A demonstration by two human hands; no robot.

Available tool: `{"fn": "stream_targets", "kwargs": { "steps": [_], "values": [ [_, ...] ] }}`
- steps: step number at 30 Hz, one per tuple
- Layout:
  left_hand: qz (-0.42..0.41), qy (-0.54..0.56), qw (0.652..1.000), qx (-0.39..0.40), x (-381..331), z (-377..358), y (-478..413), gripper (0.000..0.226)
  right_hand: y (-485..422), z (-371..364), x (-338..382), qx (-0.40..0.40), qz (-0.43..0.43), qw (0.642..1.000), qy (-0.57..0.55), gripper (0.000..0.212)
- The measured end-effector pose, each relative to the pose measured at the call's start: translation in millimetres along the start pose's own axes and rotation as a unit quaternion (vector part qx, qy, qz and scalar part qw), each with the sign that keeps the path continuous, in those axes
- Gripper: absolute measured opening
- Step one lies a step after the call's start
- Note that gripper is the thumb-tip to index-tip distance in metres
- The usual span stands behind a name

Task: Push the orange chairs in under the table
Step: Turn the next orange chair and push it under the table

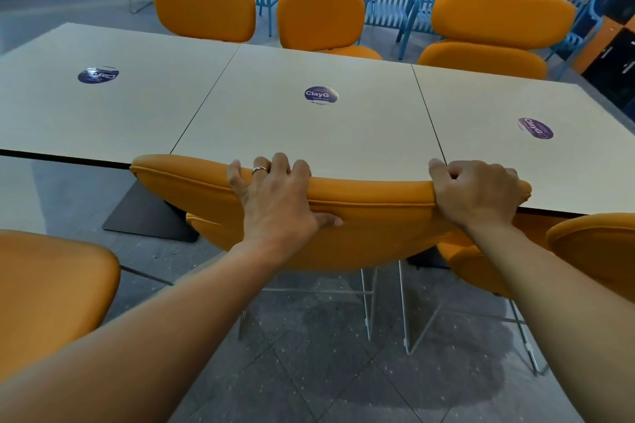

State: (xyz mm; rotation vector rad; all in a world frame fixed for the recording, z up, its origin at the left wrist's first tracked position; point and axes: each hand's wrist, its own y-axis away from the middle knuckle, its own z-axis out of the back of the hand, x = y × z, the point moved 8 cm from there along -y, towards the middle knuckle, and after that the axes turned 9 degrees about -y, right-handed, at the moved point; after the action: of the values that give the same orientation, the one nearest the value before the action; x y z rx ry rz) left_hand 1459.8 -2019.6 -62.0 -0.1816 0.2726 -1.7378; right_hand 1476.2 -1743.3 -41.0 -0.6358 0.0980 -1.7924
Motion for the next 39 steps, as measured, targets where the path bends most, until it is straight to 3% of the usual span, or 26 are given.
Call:
{"fn": "stream_targets", "kwargs": {
  "steps": [8, 16, 24, 30, 39],
  "values": [
    [-0.036, 0.039, 0.997, 0.048, 5.9, 4.1, 14.7, 0.071, 5.9, -1.7, 10.0, 0.057, 0.012, 0.996, -0.066, 0.040],
    [-0.026, 0.195, 0.980, 0.037, 48.4, 53.1, 37.4, 0.038, 34.8, -17.5, 123.7, 0.173, 0.112, 0.952, -0.228, 0.024],
    [0.073, 0.181, 0.979, 0.055, 143.3, 73.7, 99.4, 0.030, 100.6, -27.4, 236.4, 0.297, 0.264, 0.875, -0.277, 0.015],
    [0.162, 0.145, 0.975, 0.050, 202.8, 84.0, 167.6, 0.028, 162.9, -75.5, 277.5, 0.437, 0.308, 0.817, -0.215, 0.031],
    [0.293, 0.103, 0.949, 0.044, 306.4, 118.5, 304.1, 0.029, 276.9, -106.7, 367.0, 0.526, 0.358, 0.754, -0.167, 0.041]
  ]
}}
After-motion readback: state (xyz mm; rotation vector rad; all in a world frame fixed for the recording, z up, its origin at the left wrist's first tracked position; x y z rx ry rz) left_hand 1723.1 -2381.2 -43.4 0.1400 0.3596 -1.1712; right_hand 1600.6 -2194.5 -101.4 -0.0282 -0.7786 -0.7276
